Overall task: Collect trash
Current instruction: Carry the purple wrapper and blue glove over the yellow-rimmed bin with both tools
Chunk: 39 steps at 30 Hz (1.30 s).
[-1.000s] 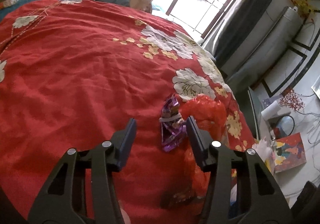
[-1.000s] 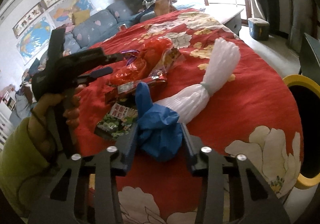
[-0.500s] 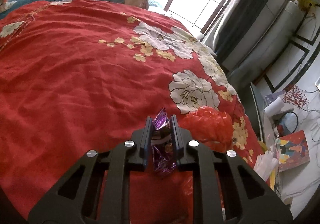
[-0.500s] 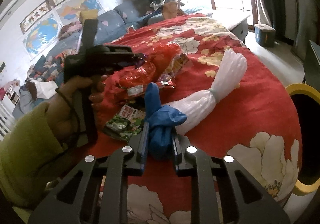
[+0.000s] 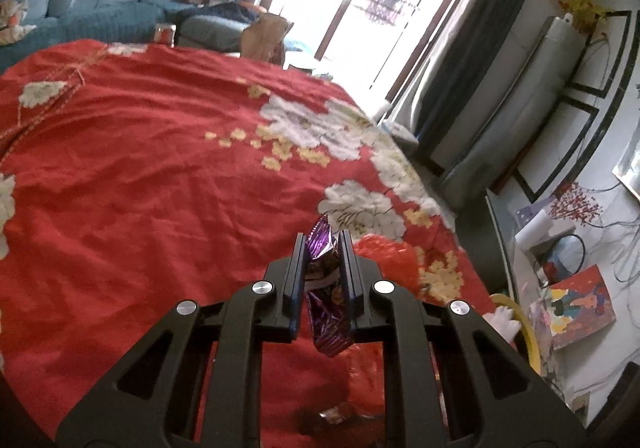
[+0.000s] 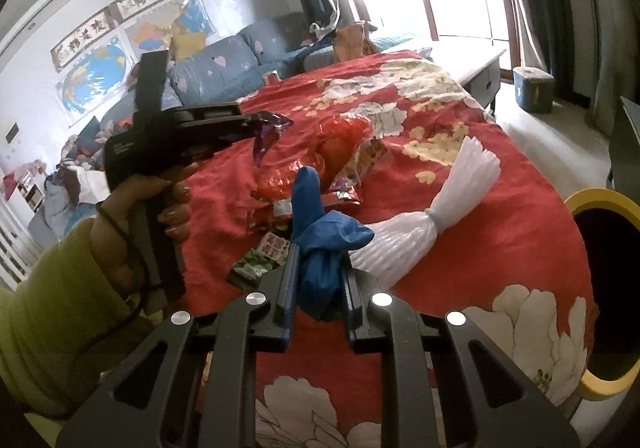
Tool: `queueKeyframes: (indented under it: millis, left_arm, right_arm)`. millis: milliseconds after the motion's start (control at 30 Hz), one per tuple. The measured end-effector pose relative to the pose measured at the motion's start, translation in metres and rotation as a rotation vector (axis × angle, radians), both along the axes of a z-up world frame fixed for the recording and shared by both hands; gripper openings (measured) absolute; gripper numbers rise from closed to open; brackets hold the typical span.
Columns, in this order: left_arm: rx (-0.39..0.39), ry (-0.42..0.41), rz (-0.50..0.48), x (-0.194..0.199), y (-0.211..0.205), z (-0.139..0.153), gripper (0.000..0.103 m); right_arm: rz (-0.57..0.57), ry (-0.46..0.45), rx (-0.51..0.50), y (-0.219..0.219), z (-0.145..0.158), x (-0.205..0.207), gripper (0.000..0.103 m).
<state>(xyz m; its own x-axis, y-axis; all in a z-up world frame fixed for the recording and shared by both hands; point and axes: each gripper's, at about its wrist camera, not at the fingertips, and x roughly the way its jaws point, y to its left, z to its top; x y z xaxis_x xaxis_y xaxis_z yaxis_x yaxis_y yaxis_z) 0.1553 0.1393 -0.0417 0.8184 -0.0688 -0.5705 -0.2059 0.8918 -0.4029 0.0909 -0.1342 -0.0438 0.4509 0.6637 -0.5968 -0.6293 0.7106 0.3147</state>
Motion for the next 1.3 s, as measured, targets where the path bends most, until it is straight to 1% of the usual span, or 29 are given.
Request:
queueKeyframes:
  millis: [133,267,467,900,1300]
  left_arm:
    - [0.0,-0.043,-0.014,-0.009,-0.005,0.017,0.011]
    - [0.012,-0.083,-0.051,-0.016,-0.019,0.034,0.011]
    - [0.04,-0.117,-0.115,-0.021,-0.046,0.049,0.011]
    - [0.087,-0.136,-0.219,-0.022,-0.093,0.06,0.011]
    - [0.119,-0.143,-0.306,-0.022,-0.133,0.063,0.011]
  right_arm:
    - [-0.008,-0.022,0.021,-0.004,0.007,-0.002,0.017]
    - [-0.027,-0.05,0.035,-0.009,0.015,-0.002,0.017]
    - [-0.073,-0.071,0.057,-0.021,0.024,0.001,0.017]
    - [-0.197,-0.106,0.096,-0.06,0.041,0.015,0.017]
    - [-0.303,-0.111,0.12,-0.095,0.044,0.028,0.017]
